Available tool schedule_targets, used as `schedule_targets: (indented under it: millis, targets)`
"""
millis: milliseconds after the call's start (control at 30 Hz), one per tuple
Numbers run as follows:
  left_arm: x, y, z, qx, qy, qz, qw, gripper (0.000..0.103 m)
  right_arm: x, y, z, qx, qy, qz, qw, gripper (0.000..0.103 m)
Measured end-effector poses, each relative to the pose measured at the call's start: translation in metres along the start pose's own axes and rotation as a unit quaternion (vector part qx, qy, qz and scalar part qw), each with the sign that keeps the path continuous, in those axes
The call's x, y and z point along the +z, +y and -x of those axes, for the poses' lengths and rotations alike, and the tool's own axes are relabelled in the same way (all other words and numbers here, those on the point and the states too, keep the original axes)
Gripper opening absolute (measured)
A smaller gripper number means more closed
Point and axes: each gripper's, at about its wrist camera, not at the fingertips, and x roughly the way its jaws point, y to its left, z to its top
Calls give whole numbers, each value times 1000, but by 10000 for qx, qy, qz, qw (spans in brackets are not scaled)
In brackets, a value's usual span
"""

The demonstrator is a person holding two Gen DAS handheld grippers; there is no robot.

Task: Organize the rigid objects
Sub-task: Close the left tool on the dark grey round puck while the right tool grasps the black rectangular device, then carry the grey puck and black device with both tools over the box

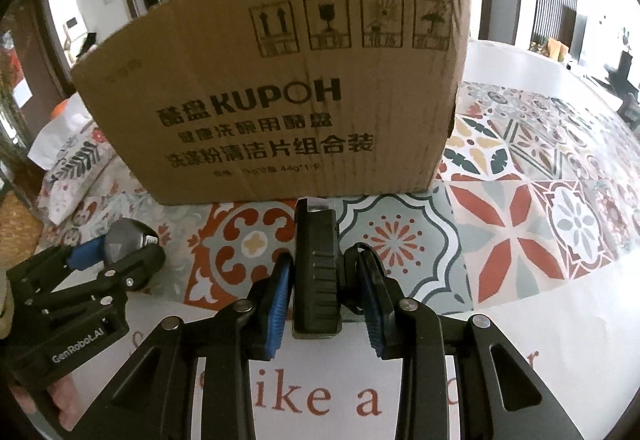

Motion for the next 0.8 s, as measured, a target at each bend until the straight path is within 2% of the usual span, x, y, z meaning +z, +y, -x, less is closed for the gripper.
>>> schedule_targets:
  millis: [800]
  targets:
    - [15,-25,79,-25,-777,-162,9968,56,9,7,86,193,-807,10,9966,34]
